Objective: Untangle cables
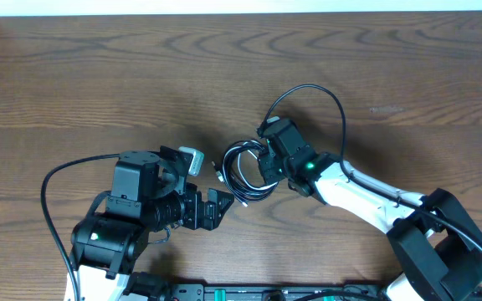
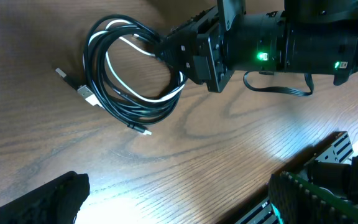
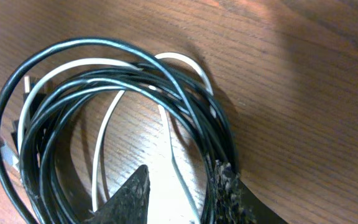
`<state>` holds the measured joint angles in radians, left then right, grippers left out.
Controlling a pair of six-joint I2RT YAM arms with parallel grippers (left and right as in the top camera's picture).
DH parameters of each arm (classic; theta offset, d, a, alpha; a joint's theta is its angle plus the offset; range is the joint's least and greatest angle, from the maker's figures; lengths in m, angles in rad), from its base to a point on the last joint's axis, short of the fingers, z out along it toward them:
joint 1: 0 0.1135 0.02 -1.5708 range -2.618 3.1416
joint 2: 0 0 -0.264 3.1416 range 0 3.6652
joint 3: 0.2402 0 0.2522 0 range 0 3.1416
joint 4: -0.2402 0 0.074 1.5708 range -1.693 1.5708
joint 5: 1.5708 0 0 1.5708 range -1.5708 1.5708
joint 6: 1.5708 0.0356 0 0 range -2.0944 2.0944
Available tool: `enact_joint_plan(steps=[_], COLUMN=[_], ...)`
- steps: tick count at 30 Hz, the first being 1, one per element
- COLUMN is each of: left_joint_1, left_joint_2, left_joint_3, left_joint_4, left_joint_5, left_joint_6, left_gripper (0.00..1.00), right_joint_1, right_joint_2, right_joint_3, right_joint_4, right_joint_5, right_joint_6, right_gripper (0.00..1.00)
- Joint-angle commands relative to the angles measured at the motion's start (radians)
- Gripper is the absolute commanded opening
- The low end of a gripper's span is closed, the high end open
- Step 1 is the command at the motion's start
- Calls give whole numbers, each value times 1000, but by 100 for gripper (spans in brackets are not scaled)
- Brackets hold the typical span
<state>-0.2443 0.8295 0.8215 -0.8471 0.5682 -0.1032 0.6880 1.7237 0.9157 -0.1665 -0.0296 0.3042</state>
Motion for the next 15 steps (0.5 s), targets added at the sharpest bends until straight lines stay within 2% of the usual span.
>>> enact_joint_plan(steps=[1, 13, 15], left_joint_1=[-4, -4, -4], left_joint_2=[-1, -1, -1], left_joint_3=[-13, -13, -13], left_joint_4=[-1, 0, 0], left_joint_5=[-12, -13, -13], left_joint_6=[17, 17, 17], left_gripper=[98, 98, 98], right_joint_1=[8, 8, 8], right_joint_2=[27, 130, 137], right_joint_3=[11, 11, 11], right_joint_4=[2, 15, 16], right_joint_5=[19, 19, 19], right_joint_6=[21, 44, 44], right_gripper=[29, 31, 22])
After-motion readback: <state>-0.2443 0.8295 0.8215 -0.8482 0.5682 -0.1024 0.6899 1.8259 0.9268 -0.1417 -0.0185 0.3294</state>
